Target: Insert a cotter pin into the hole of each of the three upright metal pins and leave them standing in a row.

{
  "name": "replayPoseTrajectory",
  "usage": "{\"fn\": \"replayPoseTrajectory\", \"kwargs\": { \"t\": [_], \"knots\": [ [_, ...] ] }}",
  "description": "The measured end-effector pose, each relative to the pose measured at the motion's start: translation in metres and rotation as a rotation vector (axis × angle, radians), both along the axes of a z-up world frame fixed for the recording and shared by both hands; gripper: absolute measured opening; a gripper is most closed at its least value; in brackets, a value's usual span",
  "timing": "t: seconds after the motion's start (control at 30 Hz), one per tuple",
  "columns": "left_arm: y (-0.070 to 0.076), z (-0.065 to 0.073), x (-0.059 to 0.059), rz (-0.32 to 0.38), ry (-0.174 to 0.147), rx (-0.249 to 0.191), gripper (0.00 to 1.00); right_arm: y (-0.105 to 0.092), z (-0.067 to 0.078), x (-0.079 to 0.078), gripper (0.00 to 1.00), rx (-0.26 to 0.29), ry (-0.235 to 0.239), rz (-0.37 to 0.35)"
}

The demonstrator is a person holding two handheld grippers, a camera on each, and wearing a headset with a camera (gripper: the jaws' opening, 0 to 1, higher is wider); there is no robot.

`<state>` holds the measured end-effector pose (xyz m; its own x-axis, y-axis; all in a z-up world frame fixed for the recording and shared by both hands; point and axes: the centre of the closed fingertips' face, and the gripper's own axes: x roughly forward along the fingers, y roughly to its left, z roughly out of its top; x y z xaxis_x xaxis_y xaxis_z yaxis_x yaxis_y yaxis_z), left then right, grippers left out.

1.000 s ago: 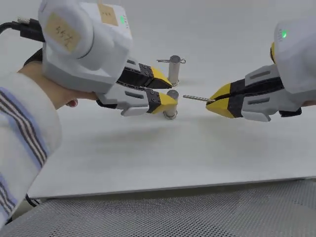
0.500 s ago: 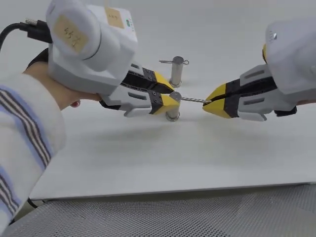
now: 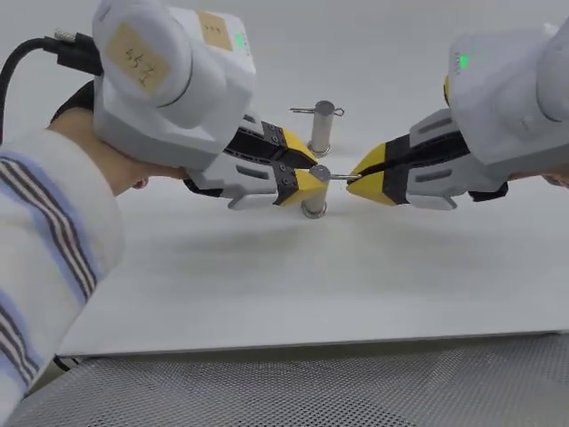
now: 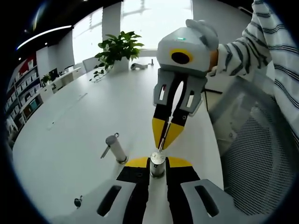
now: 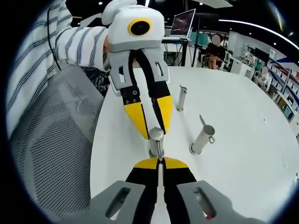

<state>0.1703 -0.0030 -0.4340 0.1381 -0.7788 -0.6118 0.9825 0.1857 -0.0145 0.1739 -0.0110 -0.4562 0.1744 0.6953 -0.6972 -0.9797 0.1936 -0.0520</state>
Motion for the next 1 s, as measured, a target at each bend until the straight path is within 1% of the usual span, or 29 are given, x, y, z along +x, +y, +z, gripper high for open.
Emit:
{"fn": "replayPoseTrajectory", "kwargs": {
  "t": [0.03, 0.17, 0.2, 0.23, 0.27, 0.3, 0.33, 0.4, 0.53, 0.6, 0.67, 0.73, 0.9, 0.97, 1.0],
  "knots": [
    [0.0, 0.0, 0.0, 0.0, 0.0, 0.0, 0.09, 0.003, 0.0, 0.001, 0.0, -0.001, -0.014, 0.016],
    [0.0, 0.0, 0.0, -0.001, 0.002, 0.001, 0.09, 0.01, 0.0, -0.001, 0.0, -0.002, -0.043, 0.064],
    [0.0, 0.0, 0.0, -0.001, 0.002, 0.001, 0.09, 0.009, -0.001, -0.001, 0.0, -0.006, -0.044, 0.064],
    [0.0, 0.0, 0.0, 0.0, 0.003, 0.001, 0.09, 0.008, -0.001, 0.001, 0.01, -0.01, -0.052, 0.064],
    [0.0, 0.0, 0.0, 0.0, 0.003, 0.001, 0.09, 0.007, -0.002, 0.002, 0.05, -0.016, -0.059, 0.062],
    [-0.001, 0.001, -0.001, 0.001, 0.004, 0.0, 0.09, 0.005, -0.002, 0.002, 0.1, -0.019, -0.06, 0.058],
    [-0.001, 0.001, -0.001, 0.001, 0.004, 0.0, 0.09, 0.002, -0.001, 0.001, 0.1, -0.018, -0.061, 0.055],
    [0.0, 0.001, -0.001, 0.0, 0.003, 0.001, 0.09, -0.002, 0.0, 0.0, 0.04, -0.014, -0.046, 0.047],
    [-0.001, 0.002, -0.002, 0.004, 0.008, -0.002, 0.09, -0.006, 0.003, -0.001, 0.0, -0.005, -0.034, 0.026],
    [0.0, 0.002, -0.002, 0.004, 0.006, -0.001, 0.09, -0.008, 0.004, -0.001, 0.0, -0.002, -0.026, 0.012],
    [0.0, 0.002, -0.002, 0.004, 0.006, -0.001, 0.09, -0.007, 0.005, -0.001, 0.0, 0.009, -0.02, 0.006],
    [-0.001, 0.002, -0.003, 0.016, 0.018, -0.004, 0.09, -0.006, 0.006, -0.001, 0.0, 0.019, -0.019, 0.001],
    [-0.002, 0.003, -0.004, 0.019, 0.014, -0.002, 0.09, 0.004, 0.009, 0.0, 0.0, 0.036, -0.021, 0.006],
    [-0.002, 0.003, -0.004, 0.024, 0.017, -0.003, 0.09, 0.008, 0.008, -0.001, 0.0, 0.033, -0.026, 0.013],
    [-0.002, 0.003, -0.004, 0.026, 0.017, -0.003, 0.09, 0.008, 0.007, -0.001, 0.0, 0.023, -0.032, 0.013]
  ]
}}
